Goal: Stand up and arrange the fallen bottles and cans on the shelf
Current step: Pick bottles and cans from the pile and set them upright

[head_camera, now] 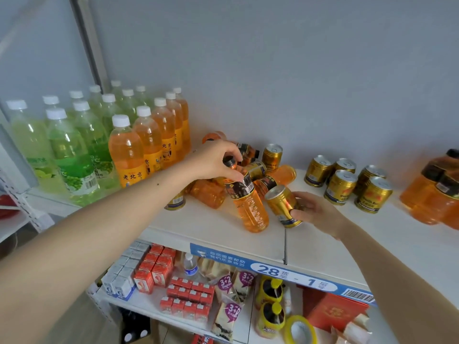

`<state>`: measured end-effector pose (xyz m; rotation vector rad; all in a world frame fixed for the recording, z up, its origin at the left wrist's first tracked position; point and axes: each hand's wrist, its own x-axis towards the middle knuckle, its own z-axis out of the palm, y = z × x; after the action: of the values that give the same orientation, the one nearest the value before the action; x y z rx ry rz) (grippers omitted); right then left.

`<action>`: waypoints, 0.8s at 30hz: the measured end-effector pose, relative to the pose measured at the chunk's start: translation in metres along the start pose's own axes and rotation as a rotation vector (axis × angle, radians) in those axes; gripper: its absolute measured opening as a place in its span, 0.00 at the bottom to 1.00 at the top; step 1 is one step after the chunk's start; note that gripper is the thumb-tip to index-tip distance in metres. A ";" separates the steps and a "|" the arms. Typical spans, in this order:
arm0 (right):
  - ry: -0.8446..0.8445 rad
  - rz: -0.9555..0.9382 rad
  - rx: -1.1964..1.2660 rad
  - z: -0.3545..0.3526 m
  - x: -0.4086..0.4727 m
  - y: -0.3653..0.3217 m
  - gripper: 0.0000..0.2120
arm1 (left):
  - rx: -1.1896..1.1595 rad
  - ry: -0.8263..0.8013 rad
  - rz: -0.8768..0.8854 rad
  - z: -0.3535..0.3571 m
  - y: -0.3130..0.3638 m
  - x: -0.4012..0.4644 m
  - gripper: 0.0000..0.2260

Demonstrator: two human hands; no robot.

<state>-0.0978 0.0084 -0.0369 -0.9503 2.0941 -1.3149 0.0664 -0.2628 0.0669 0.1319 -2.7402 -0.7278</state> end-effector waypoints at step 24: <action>0.072 0.001 -0.280 -0.018 -0.017 -0.008 0.26 | -0.028 -0.166 0.093 0.026 0.052 0.043 0.14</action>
<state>-0.0973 0.0289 -0.0217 -1.0278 2.3775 -1.0877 0.0172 -0.2126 0.0821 -0.0652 -2.8684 -0.7828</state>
